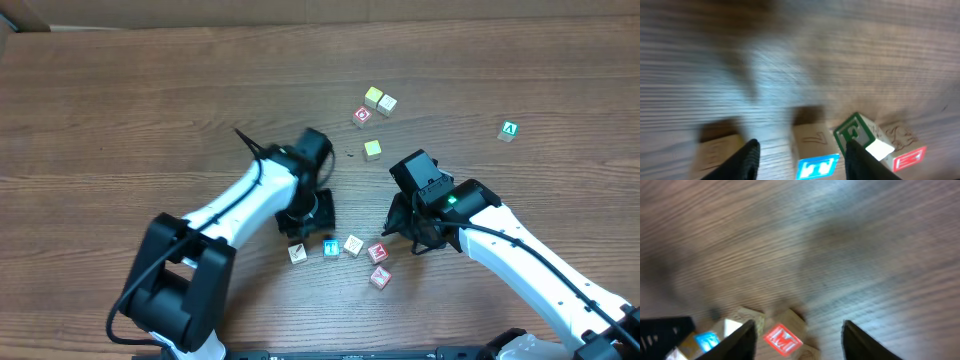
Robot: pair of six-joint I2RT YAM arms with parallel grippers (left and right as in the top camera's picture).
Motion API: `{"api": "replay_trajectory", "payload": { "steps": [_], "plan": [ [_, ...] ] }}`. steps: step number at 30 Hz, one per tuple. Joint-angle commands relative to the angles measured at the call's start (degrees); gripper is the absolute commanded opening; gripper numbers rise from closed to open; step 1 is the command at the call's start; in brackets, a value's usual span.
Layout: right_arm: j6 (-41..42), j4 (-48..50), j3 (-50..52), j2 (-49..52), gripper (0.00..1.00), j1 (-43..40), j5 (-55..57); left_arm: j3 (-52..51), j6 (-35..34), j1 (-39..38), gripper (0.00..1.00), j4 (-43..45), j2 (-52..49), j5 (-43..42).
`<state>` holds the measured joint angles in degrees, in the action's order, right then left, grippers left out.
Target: Flip 5 blocks
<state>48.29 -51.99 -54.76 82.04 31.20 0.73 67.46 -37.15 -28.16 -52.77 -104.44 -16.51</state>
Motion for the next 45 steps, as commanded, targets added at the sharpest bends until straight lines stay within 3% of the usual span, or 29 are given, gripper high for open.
{"api": "replay_trajectory", "payload": {
  "steps": [1,4,8,26,33,41,45],
  "plan": [
    [-3.43,3.17,-1.05,1.62,0.46,-0.11,-1.07,6.25,2.47,5.27,0.44,-3.34,-0.55,0.42],
    [-4.15,4.94,-1.05,4.48,0.29,-0.11,-2.95,9.25,4.55,8.98,0.43,-7.17,-0.52,0.68],
    [-8.02,8.11,-1.05,8.59,0.20,-0.04,-7.50,9.55,5.79,13.27,0.42,-11.67,-0.55,2.54],
    [-24.04,13.35,-1.14,17.97,0.17,1.68,-24.00,8.96,7.58,15.72,0.51,-13.51,-0.55,5.51],
    [-24.04,13.11,-1.16,17.97,0.15,6.51,-23.93,8.96,7.61,15.56,0.54,-13.40,-0.55,5.51],
    [-21.51,12.98,-1.25,17.97,0.13,6.60,-23.26,7.85,7.61,12.83,0.55,-13.22,-0.55,5.53],
    [-16.63,9.75,-2.71,17.84,0.07,6.56,-15.15,6.27,7.58,9.90,0.55,-12.76,-0.55,5.55]
  ]
}}
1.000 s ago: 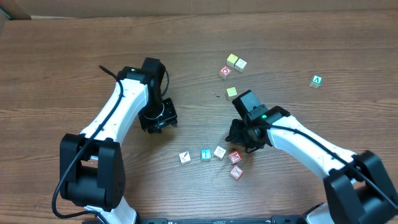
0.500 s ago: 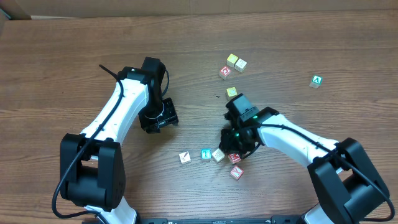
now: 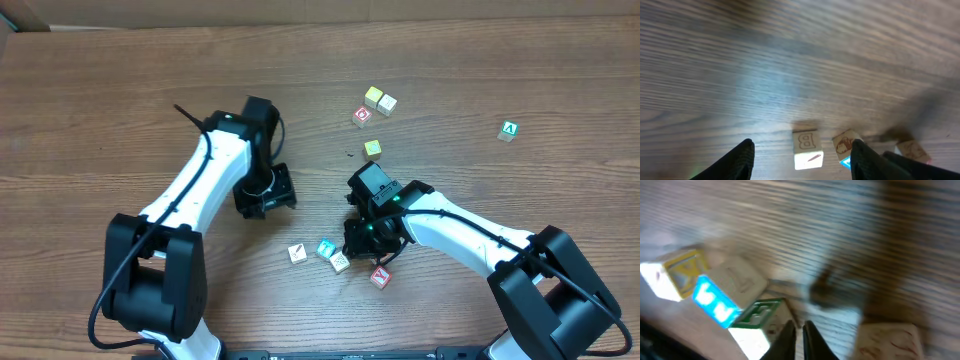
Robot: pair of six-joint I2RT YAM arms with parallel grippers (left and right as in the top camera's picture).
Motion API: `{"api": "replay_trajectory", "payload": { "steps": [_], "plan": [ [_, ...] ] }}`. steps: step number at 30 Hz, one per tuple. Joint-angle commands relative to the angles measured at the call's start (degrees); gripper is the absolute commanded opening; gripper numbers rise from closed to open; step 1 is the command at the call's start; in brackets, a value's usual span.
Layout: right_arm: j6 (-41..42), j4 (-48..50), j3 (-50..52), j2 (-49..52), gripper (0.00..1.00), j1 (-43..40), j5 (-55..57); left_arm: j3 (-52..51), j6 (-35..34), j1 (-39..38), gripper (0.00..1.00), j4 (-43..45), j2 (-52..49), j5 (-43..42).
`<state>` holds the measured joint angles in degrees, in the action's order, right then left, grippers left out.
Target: Flip 5 blocks
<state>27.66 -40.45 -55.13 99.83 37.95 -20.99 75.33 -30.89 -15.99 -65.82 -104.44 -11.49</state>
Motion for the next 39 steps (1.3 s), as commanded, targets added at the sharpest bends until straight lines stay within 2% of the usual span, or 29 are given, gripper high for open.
{"api": "replay_trajectory", "payload": {
  "steps": [1,6,9,15,22,31,37,39],
  "plan": [
    [5.03,-3.37,-3.10,0.02,0.07,-0.20,8.41,-1.90,1.33,-2.93,0.56,0.28,-0.55,0.52],
    [5.95,-11.63,-6.54,-0.15,0.07,-0.79,13.11,-2.19,1.33,-4.66,0.58,0.72,-0.55,1.14],
    [7.48,-12.15,-6.45,-0.17,0.06,-1.84,16.28,-2.19,1.36,-4.61,0.59,1.33,-0.55,1.14],
    [11.08,-15.82,-6.49,-0.22,0.06,-8.81,17.90,-2.19,2.67,-4.61,0.62,1.70,-0.55,1.14],
    [6.80,-21.18,-6.34,-0.22,0.10,-11.13,17.86,-2.19,2.62,-4.61,0.66,2.45,-0.55,0.94],
    [0.90,-21.07,-6.08,-0.20,0.15,-8.00,13.53,-2.19,2.60,-4.61,0.70,2.58,-0.55,0.92],
    [0.24,-21.59,-4.37,-0.15,0.15,-8.00,12.44,-2.19,2.62,-4.61,0.70,1.95,-0.55,0.92],
    [-2.73,-21.42,-4.11,-0.15,0.15,-8.00,10.29,-2.19,2.62,-4.63,0.70,1.97,-0.55,0.92]
  ]
}}
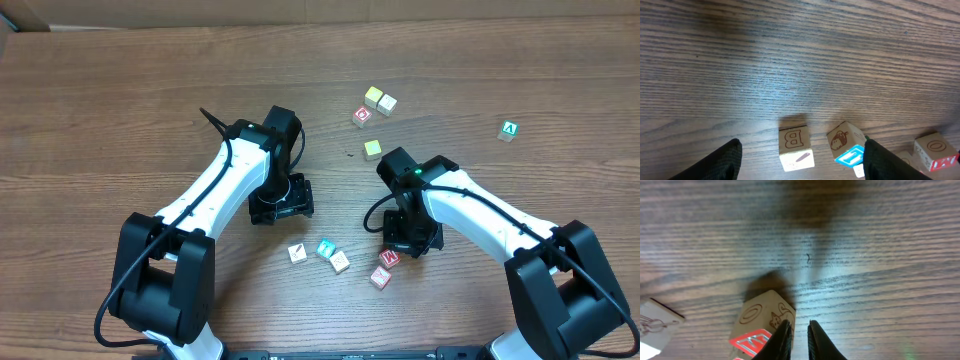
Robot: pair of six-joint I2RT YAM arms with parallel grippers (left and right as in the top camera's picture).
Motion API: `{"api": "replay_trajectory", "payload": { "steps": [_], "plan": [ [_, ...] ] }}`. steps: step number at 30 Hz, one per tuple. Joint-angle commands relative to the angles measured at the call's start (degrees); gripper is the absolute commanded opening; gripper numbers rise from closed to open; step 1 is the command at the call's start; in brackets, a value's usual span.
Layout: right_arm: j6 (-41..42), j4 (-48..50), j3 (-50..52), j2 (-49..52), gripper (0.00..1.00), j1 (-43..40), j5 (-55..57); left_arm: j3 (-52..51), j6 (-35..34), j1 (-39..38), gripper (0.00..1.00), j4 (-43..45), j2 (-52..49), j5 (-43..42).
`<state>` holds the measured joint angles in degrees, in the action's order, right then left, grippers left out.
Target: Flip 5 blocks
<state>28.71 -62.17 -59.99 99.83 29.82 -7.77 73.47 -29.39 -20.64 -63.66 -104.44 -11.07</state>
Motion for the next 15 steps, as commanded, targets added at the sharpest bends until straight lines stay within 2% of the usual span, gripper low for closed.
{"api": "replay_trajectory", "payload": {
  "steps": [1,3,8,12,15],
  "plan": [
    [-3.67,0.28,0.74,-0.17,0.14,0.13,-2.84,-0.33,1.09,0.04,0.70,-0.20,-0.55,0.50],
    [-3.48,0.33,0.74,-0.17,0.14,0.11,-2.67,-0.33,1.11,0.02,0.70,-0.20,-0.55,0.50],
    [5.11,-0.59,0.55,-2.47,0.14,-1.20,4.09,-0.33,1.11,0.04,0.70,-0.17,-0.55,0.52],
    [7.04,-4.61,0.48,-9.25,0.14,-1.90,4.17,-0.33,1.14,0.04,0.71,-0.13,-0.55,0.57],
    [10.25,-9.68,1.05,-14.25,0.13,0.68,4.04,-0.33,1.57,0.09,0.73,0.70,-0.55,1.40]
  ]
}}
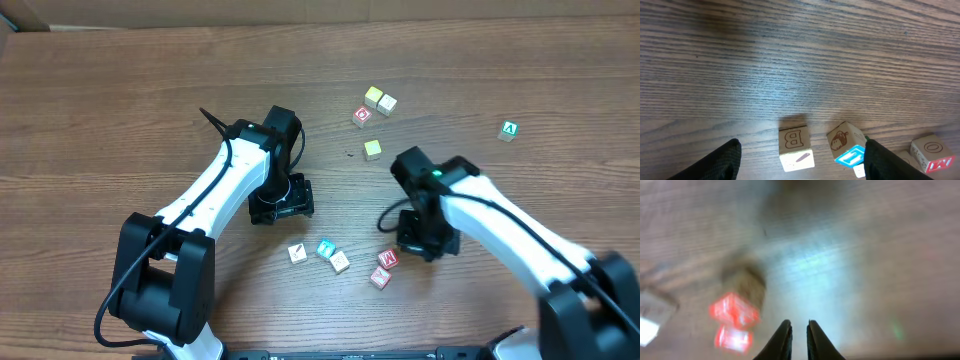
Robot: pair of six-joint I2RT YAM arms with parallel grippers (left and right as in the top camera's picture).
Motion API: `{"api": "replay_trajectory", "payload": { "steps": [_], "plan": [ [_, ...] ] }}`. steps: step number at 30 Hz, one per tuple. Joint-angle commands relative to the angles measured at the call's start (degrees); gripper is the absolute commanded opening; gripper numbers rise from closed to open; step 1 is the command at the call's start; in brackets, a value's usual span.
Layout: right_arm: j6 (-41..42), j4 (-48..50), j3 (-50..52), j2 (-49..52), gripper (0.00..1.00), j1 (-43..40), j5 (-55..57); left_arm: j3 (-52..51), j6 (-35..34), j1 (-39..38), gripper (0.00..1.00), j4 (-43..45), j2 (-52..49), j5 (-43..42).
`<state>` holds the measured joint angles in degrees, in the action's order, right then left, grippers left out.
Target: Flip 5 blocks
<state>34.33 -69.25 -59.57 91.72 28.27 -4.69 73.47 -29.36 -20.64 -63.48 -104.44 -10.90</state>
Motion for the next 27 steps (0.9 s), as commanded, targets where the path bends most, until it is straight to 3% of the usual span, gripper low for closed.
{"api": "replay_trajectory", "payload": {
  "steps": [1,11,19,27],
  "plan": [
    [5.88,-3.74,1.16,-7.30,0.13,3.45,0.74,-0.33,1.77,0.17,0.74,0.83,-0.55,1.22],
    [16.11,0.33,12.02,-10.56,0.14,16.83,-8.50,-0.33,2.62,3.28,0.76,1.55,-0.55,1.27],
    [17.68,10.97,16.26,-9.03,0.15,16.94,-9.57,-0.33,3.26,7.02,0.76,1.18,-0.55,1.22],
    [17.73,16.68,16.55,-1.07,0.11,16.68,-8.98,-0.33,4.17,10.25,0.75,-0.37,-0.55,1.25]
  ]
}}
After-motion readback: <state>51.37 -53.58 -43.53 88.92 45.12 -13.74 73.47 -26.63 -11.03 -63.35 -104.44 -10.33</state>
